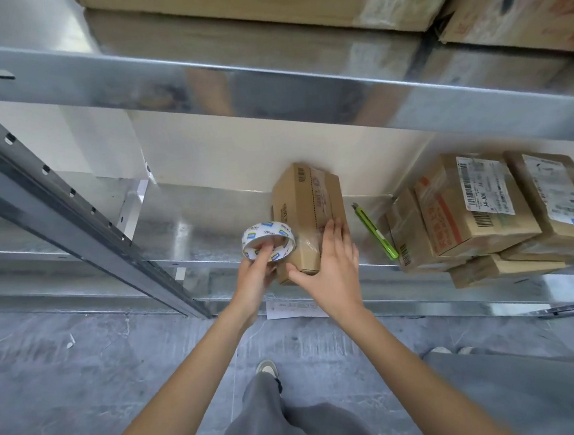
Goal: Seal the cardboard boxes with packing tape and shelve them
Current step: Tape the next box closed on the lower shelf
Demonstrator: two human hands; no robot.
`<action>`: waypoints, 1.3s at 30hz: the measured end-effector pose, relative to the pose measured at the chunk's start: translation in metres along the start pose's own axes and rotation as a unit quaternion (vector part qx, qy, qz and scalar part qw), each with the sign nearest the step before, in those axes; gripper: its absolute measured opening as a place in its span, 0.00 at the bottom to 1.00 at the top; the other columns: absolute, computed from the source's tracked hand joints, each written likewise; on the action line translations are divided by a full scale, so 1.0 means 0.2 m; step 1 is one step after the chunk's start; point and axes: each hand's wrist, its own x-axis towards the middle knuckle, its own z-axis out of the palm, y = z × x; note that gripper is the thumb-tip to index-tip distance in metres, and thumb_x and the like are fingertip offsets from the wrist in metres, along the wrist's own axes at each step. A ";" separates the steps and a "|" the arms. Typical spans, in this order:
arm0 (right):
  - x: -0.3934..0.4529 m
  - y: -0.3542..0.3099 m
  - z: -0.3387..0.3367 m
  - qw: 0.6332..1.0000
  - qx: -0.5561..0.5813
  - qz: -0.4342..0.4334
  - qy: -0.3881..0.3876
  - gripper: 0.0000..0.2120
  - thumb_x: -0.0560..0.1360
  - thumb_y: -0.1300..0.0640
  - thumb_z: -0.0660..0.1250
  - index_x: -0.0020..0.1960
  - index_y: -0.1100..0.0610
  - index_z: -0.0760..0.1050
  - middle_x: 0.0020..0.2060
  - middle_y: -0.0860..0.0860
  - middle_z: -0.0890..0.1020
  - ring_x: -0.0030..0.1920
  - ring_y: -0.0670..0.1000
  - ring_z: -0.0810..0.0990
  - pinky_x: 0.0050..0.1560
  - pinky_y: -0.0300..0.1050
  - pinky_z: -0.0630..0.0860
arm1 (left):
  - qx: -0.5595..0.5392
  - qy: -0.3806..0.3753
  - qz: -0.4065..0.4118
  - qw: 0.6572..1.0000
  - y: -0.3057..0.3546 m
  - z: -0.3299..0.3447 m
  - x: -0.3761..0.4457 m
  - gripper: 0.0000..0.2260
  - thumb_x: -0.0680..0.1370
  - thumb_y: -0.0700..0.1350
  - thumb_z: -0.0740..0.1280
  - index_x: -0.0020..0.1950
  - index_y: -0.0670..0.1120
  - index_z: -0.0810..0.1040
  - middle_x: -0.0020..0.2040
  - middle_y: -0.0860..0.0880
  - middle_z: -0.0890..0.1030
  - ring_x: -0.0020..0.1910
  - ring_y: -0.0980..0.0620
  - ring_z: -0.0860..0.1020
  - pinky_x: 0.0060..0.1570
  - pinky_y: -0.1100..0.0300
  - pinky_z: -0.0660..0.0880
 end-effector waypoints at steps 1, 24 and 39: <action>-0.02 0.00 -0.01 0.999 0.046 0.000 -0.011 0.53 0.67 0.32 0.66 0.79 0.61 0.49 0.79 0.56 0.51 0.78 0.52 0.47 0.77 0.52 0.48 | 0.008 0.013 0.001 1.000 0.03 0.02 0.01 0.11 0.76 0.51 0.70 0.57 0.51 0.79 0.55 0.49 0.84 0.53 0.52 0.82 0.56 0.55 0.77; 0.05 0.06 -0.04 0.988 0.105 -0.031 -0.106 0.44 0.74 0.30 0.56 0.79 0.46 0.39 0.77 0.39 0.38 0.78 0.43 0.43 0.74 0.61 0.40 | 0.567 -0.011 0.258 0.782 0.43 0.04 0.06 0.17 0.72 0.30 0.58 0.57 0.45 0.75 0.46 0.43 0.83 0.45 0.41 0.81 0.42 0.51 0.77; -0.08 -0.06 0.03 0.993 -0.066 -0.091 -0.037 0.45 0.73 0.27 0.48 0.80 0.55 0.48 0.79 0.50 0.44 0.78 0.47 0.38 0.75 0.63 0.38 | 0.640 -0.085 0.132 0.752 0.54 0.06 0.00 0.33 0.75 0.43 0.70 0.76 0.48 0.59 0.72 0.40 0.67 0.70 0.40 0.67 0.68 0.50 0.65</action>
